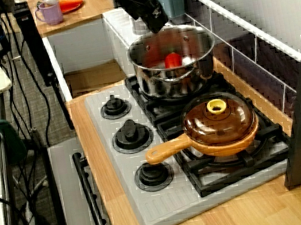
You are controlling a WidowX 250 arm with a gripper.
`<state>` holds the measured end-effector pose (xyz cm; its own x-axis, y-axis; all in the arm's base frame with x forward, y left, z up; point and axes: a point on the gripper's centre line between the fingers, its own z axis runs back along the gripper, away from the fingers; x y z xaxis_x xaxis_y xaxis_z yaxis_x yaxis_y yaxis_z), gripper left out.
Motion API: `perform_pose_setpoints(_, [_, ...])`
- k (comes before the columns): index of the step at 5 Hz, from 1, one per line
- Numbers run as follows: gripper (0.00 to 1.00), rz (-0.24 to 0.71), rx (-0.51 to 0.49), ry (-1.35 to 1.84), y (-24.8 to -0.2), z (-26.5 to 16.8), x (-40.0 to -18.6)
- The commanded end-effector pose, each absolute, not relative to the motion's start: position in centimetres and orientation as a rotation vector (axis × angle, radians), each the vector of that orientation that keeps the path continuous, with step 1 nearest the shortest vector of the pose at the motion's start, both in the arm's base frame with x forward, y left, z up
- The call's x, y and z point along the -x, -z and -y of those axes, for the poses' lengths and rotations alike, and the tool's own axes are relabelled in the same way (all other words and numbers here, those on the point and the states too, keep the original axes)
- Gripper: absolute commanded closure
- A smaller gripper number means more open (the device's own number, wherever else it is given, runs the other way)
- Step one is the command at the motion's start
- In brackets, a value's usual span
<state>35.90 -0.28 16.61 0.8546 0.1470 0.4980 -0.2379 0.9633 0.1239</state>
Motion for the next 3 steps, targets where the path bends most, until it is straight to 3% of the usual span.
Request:
perform_pose_setpoints(1, [0.00,0.595,-0.213,-0.311,-16.8,1.3,-36.9])
perform_pose_setpoints(3, [0.00,0.595,-0.243,-0.364,-15.8,2.7,-38.2])
